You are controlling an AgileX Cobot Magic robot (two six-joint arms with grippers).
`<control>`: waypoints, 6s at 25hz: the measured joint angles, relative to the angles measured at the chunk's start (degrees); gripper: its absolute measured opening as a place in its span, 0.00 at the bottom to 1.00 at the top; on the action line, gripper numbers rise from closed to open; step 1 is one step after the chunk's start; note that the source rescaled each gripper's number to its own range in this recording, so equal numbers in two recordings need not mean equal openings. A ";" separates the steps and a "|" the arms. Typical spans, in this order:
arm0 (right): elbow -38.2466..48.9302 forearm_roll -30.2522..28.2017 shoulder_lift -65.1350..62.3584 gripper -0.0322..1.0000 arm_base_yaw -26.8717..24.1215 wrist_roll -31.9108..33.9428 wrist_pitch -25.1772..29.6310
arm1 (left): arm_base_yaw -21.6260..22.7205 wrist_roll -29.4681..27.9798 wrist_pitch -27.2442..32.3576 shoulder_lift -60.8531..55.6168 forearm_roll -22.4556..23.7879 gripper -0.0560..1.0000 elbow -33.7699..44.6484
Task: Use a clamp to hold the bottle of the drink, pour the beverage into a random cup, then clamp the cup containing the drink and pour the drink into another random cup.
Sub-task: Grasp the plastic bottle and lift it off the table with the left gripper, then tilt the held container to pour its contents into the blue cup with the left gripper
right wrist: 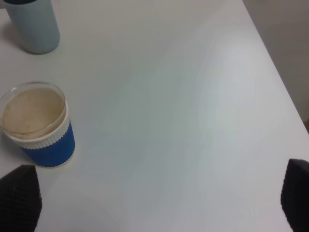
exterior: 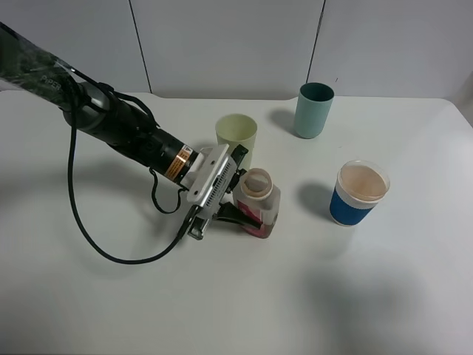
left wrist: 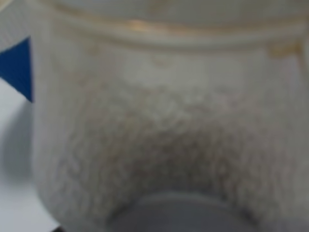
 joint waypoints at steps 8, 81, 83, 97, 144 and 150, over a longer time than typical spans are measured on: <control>0.00 0.00 0.00 1.00 0.00 0.00 0.00 | 0.97 -15.79 2.37 -0.65 -3.96 0.07 0.00; 0.00 0.00 0.00 1.00 0.00 0.00 0.00 | -33.35 104.85 26.94 -29.17 -181.22 0.06 21.46; 0.00 0.00 0.00 1.00 0.00 0.00 0.00 | -33.66 107.32 26.94 -27.79 -183.45 0.06 18.44; 0.00 0.00 0.00 1.00 0.00 0.00 0.00 | -35.77 110.20 24.89 -19.91 -189.02 0.06 5.73; 0.00 0.00 0.00 1.00 0.00 0.00 0.00 | -33.65 132.02 22.47 -0.42 -177.08 0.06 -13.51; 0.00 0.00 0.00 1.00 0.00 0.00 0.00 | -33.65 134.36 21.14 -0.42 -172.93 0.06 -13.51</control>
